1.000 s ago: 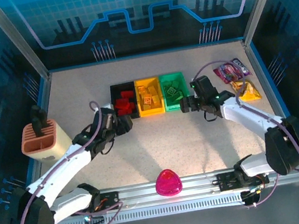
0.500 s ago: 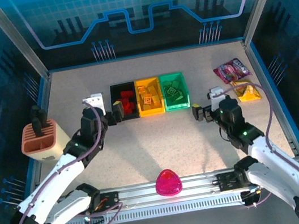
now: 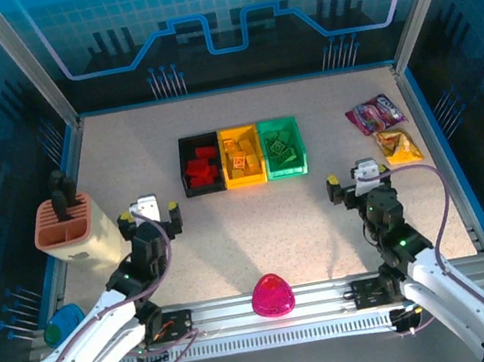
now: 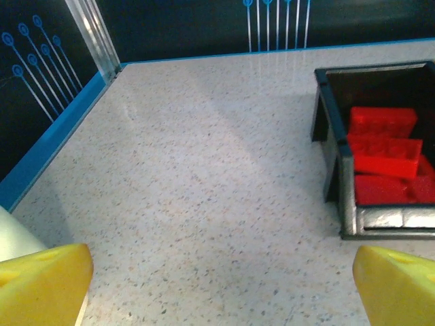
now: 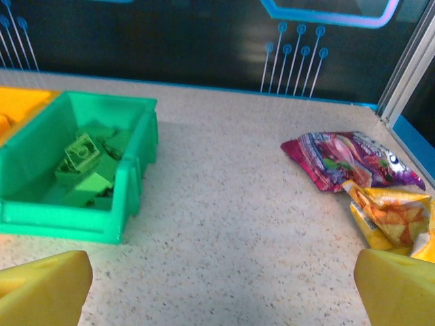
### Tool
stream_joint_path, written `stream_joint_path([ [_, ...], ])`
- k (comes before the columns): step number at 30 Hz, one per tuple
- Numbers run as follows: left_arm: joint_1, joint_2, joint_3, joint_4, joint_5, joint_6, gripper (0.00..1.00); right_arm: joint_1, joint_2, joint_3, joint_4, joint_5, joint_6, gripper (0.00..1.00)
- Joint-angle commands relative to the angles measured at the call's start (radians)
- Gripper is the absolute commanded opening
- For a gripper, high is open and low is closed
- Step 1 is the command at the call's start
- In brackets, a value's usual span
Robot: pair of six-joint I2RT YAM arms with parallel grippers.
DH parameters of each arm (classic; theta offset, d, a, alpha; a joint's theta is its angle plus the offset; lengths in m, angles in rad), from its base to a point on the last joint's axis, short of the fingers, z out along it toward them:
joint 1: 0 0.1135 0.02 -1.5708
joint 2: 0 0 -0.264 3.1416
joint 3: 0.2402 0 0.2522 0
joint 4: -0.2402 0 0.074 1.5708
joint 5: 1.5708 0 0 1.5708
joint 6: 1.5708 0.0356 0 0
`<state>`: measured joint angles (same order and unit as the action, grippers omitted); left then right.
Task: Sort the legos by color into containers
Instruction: Reset both arms
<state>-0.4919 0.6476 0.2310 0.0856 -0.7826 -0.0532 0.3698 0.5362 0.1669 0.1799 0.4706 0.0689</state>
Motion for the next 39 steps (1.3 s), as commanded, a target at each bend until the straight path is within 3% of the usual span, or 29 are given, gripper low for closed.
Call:
stream_joint_path([
  [1,0.003,0.028,-0.038,0.090,-0.064,0.023,0.99,-0.011,0.079,-0.018,0.038,0.043,-0.023,1.00],
  [4,-0.001,0.045,-0.034,0.052,-0.051,-0.001,0.99,-0.009,0.112,0.009,0.000,0.048,-0.005,1.00],
  [9,-0.026,-0.006,-0.045,0.020,-0.110,-0.030,0.99,-0.016,0.130,-0.019,0.100,0.086,-0.015,1.00],
  [14,-0.022,-0.108,-0.172,0.287,-0.121,0.071,0.99,-0.035,0.146,-0.117,0.382,0.100,-0.049,1.00],
  [17,0.001,-0.106,-0.194,0.356,-0.112,0.089,0.99,-0.071,0.194,-0.142,0.490,0.070,-0.037,1.00],
  [23,0.056,-0.025,-0.235,0.546,-0.058,0.119,0.99,-0.116,0.418,-0.179,0.822,0.030,-0.036,1.00],
  [29,0.143,0.100,-0.237,0.675,0.023,0.091,0.99,-0.113,0.805,-0.156,1.242,0.033,-0.092,1.00],
  [34,0.209,0.212,-0.242,0.805,0.088,0.071,0.99,-0.152,0.981,-0.048,1.241,-0.012,-0.122,1.00],
  [39,0.257,0.325,-0.242,0.926,0.149,0.063,0.99,-0.147,1.011,-0.040,1.244,-0.114,-0.163,1.00],
])
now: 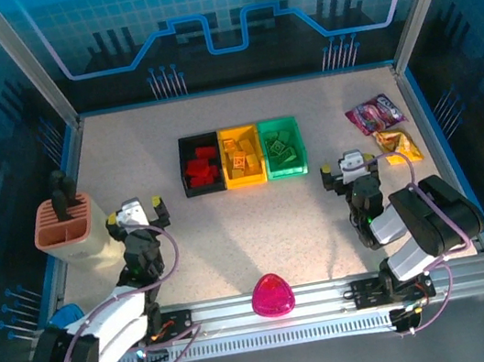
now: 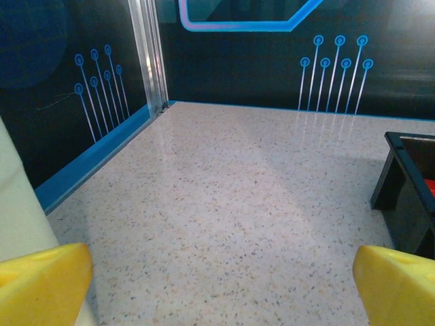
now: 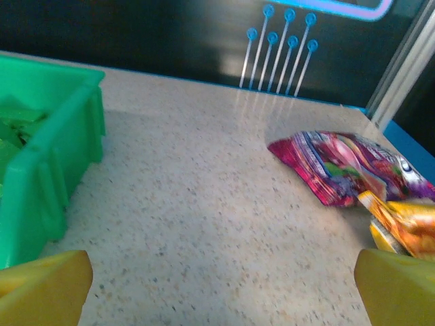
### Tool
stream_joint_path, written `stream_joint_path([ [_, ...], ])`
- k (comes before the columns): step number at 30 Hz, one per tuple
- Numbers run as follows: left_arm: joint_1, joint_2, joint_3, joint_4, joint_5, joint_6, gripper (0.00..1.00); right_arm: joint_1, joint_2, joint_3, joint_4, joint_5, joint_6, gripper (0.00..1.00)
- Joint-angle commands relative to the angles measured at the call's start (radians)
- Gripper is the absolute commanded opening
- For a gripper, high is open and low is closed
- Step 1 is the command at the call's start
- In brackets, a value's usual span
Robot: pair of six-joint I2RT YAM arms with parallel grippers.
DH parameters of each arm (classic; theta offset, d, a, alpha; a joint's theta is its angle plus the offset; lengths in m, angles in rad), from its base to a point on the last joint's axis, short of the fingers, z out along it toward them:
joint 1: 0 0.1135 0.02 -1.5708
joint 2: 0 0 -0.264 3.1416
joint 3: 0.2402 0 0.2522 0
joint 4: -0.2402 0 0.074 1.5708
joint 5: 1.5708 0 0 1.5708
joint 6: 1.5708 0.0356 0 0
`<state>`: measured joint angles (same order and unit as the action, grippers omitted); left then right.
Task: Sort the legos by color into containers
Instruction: Reset both arms
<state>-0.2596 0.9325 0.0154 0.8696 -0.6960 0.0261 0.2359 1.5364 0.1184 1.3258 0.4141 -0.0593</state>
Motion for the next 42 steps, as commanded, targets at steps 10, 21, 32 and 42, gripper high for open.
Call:
stream_joint_path([
  [10,0.092,0.418,0.022,0.510,0.198,-0.006,0.99,-0.029,0.071,0.062,0.076,-0.085,-0.044,1.00],
  [21,0.111,0.701,0.179,0.529,0.385,0.086,0.99,-0.151,0.001,0.249,-0.383,-0.152,0.099,1.00],
  [32,0.132,0.665,0.233,0.391,0.409,0.067,0.99,-0.142,0.002,0.247,-0.374,-0.150,0.086,1.00],
  [42,0.260,0.622,0.365,0.066,0.594,-0.041,0.99,-0.142,0.004,0.257,-0.393,-0.155,0.084,1.00],
])
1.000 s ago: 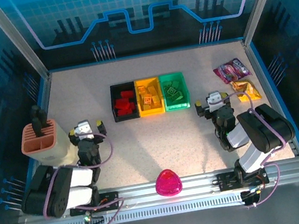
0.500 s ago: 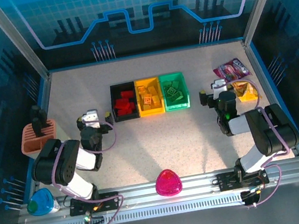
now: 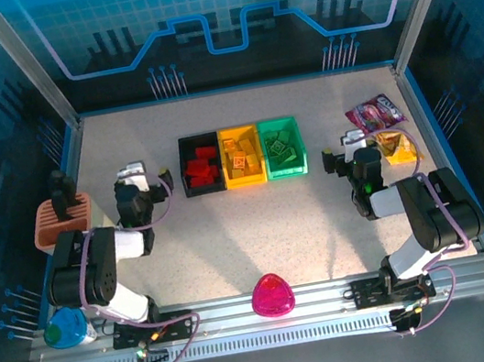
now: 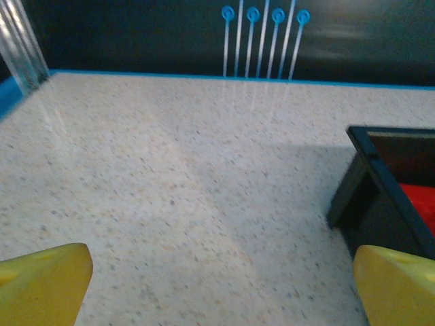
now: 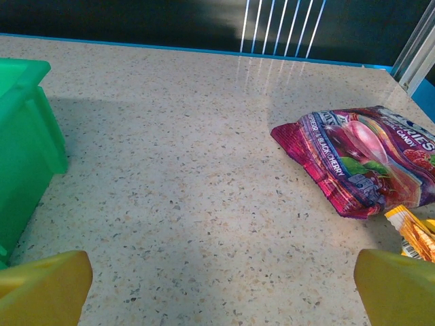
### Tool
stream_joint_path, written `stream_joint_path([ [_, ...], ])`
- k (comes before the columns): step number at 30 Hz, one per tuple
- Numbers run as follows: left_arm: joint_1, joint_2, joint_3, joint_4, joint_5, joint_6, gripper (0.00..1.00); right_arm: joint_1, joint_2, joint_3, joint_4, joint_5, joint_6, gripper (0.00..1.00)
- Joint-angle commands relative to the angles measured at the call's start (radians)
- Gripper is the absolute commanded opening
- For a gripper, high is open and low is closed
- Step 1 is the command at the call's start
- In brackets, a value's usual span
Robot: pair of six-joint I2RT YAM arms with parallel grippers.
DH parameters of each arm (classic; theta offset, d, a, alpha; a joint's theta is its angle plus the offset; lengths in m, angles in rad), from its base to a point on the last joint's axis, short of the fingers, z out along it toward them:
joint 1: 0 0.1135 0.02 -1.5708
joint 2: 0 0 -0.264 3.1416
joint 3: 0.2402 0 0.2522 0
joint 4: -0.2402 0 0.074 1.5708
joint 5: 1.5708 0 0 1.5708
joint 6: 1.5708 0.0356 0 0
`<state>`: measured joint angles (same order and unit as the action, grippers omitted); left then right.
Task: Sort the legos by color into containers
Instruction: Reset both arms
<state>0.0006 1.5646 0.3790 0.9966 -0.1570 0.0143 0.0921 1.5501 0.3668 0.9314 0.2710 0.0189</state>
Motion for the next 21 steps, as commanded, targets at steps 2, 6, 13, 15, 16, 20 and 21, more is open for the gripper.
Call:
stream_joint_path([
  [2,0.000,-0.010,-0.001,-0.059,0.056,-0.028,0.99,0.010,-0.010,0.014,-0.005,-0.032,-0.016,1.00],
  [6,0.000,-0.011,-0.002,-0.056,0.057,-0.029,0.99,0.023,-0.012,-0.018,0.053,-0.111,-0.060,1.00],
  [13,-0.001,-0.011,-0.001,-0.058,0.061,-0.026,0.99,-0.024,-0.013,0.010,-0.003,-0.093,0.011,1.00],
  [15,-0.001,-0.011,0.000,-0.059,0.062,-0.027,0.99,-0.023,-0.014,0.011,-0.008,-0.091,0.010,1.00],
  [16,-0.001,-0.011,0.000,-0.059,0.061,-0.027,0.99,-0.023,-0.014,0.012,-0.008,-0.090,0.009,1.00],
  [20,-0.001,-0.010,-0.001,-0.058,0.060,-0.027,0.99,-0.015,-0.012,0.017,-0.016,-0.078,0.001,1.00],
  [21,-0.001,-0.011,-0.001,-0.059,0.060,-0.027,0.99,-0.013,-0.013,0.016,-0.018,-0.078,0.000,1.00],
])
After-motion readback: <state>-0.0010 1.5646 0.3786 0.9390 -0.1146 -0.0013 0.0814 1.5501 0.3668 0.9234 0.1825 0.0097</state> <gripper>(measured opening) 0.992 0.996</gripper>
